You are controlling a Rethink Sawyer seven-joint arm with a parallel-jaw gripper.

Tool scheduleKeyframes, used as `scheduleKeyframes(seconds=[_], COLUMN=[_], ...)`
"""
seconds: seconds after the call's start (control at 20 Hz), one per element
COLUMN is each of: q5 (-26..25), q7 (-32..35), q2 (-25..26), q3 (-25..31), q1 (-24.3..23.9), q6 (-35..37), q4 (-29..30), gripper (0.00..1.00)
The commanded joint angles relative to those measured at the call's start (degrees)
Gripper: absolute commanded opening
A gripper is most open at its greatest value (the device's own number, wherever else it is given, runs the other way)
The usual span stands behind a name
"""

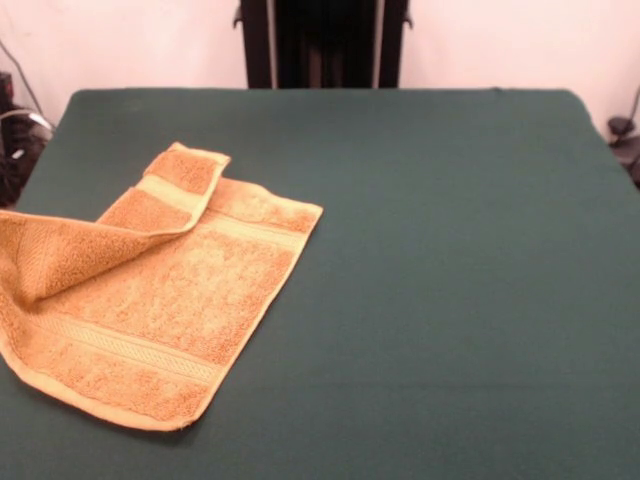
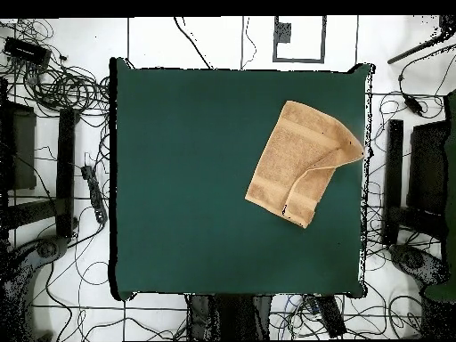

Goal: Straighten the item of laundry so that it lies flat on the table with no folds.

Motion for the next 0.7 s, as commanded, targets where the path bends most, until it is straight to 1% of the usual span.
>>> scheduleKeyframes(seconds=[0.05,0.4,0.7], q5=[-2.12,-3.14,-4.62], q7=[-21.1,-24.22,-28.04], q2=[2.84,5.15,6.98], q3=[7.22,7.97,9.73], q1=[3.15,3.45,3.59], q6=[8.58,11.47,13.48], q4=[-5.18,-11.04,-15.46], gripper=[1.0,1.0,1.0])
